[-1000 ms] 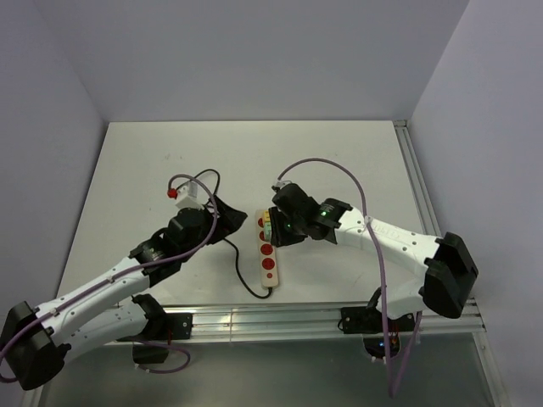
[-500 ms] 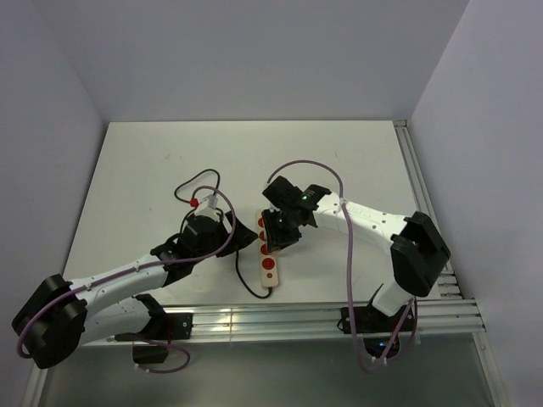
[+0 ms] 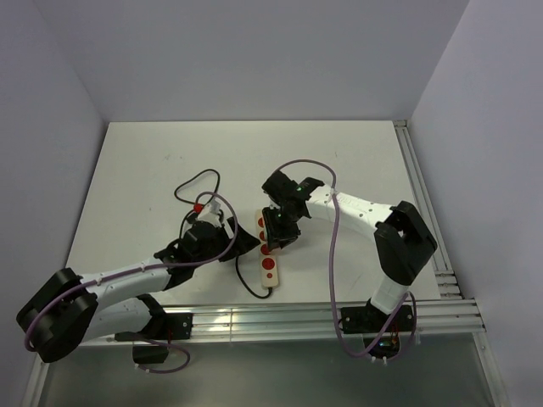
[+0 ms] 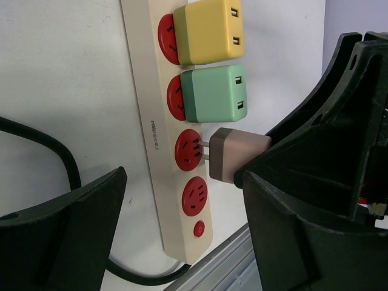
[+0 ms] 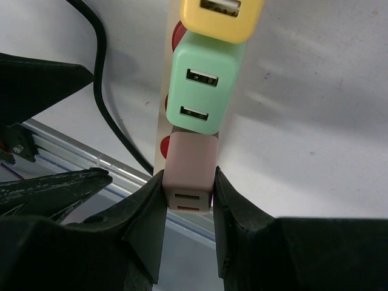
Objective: Insert the plug
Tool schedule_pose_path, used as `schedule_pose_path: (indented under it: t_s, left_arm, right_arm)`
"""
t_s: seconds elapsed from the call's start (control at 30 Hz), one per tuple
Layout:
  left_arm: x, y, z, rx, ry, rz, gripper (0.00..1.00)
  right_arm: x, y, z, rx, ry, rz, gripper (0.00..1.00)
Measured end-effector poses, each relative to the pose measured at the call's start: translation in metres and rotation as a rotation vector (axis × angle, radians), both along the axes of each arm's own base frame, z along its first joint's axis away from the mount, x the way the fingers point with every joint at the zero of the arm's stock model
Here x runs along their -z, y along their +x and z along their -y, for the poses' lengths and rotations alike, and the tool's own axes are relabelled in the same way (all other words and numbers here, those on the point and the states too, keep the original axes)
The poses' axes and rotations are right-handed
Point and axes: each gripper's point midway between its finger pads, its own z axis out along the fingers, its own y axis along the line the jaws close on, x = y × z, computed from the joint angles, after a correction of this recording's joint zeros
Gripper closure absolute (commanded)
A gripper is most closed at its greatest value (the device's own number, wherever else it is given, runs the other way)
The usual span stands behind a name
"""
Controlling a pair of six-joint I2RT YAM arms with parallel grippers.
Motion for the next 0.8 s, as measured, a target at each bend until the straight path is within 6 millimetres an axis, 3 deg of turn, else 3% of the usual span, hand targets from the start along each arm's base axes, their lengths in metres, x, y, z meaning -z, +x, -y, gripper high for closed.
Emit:
schedule_pose_path:
  t_s: [0.27, 0.4, 0.6, 0.8]
  left_arm:
    - [0.008, -0.003, -0.001, 0.008, -0.003, -0.005, 0.19]
    - [0.013, -0.004, -0.003, 0.000, -0.001, -0.015, 0.25]
    - [0.034, -0.006, -0.014, -0.039, 0.047, -0.041, 0.30]
    - [0.049, -0.001, -0.008, -0.034, 0.060, -0.063, 0.38]
  right_arm:
    - [0.001, 0.001, -0.001, 0.000, 0.001, -0.020, 1.00]
    - [0.002, 0.002, -0.002, 0.002, -0.008, -0.039, 1.00]
    - [0.002, 0.005, -0.003, 0.016, -0.036, -0.059, 1.00]
    - [0.003, 0.006, -0.001, 0.037, -0.061, -0.065, 1.00]
